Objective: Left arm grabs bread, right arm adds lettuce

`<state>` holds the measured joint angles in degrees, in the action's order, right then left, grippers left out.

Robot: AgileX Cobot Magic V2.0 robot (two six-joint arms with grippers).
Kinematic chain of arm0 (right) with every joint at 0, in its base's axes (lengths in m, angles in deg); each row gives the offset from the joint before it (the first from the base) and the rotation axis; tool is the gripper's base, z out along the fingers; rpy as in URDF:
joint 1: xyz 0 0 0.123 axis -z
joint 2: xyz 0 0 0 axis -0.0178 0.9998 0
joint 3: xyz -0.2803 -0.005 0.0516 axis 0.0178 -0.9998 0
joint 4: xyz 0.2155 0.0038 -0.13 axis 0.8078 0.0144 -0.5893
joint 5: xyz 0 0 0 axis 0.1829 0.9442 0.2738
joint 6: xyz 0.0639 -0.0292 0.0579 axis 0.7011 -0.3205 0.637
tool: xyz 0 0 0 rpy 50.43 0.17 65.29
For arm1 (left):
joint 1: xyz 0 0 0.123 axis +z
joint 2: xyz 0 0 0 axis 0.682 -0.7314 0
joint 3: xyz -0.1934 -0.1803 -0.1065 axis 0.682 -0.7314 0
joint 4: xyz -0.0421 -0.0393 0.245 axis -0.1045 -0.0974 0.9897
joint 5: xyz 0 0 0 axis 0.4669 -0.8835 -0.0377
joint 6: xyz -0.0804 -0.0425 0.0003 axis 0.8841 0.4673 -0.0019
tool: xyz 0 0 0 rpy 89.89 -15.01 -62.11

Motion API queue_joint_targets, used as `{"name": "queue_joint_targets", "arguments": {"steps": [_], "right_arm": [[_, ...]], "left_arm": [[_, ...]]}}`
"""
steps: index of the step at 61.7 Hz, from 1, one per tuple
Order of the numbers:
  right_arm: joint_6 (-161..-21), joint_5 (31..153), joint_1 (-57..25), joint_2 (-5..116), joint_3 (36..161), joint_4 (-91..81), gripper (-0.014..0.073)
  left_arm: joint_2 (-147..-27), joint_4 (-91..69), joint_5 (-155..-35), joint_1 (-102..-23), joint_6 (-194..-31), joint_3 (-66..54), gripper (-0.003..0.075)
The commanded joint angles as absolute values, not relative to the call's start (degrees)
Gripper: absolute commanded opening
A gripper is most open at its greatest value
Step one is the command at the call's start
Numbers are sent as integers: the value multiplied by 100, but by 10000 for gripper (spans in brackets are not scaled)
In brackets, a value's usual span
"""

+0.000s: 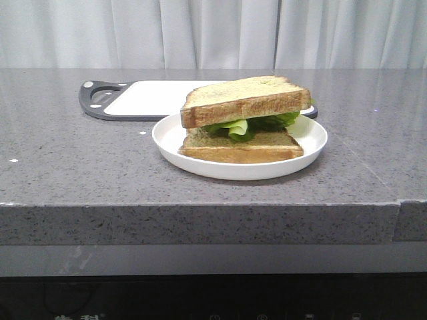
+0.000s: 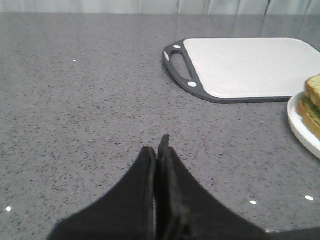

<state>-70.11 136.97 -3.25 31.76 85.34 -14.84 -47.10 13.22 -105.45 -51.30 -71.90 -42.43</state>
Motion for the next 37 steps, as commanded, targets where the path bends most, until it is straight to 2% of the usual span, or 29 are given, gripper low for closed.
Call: {"name": "queue_joint_targets", "arguments": {"steps": [1,18,37], "right_arm": [[-7011,13372,-305,3194,8664,-1500,-118],[-7011,13372,-305,3194,8664,-1500,-118],[-7011,13377,-305,3194,8664,-1500,-118]], "left_arm": [[-4212,1326,-9430,-4943,-7155,-4803,-20],[-3154,1207,-8196,-4634,-7155,-6151,-20],[-2835,1185,-7962,-4587,-7155,-6411,-20]]}}
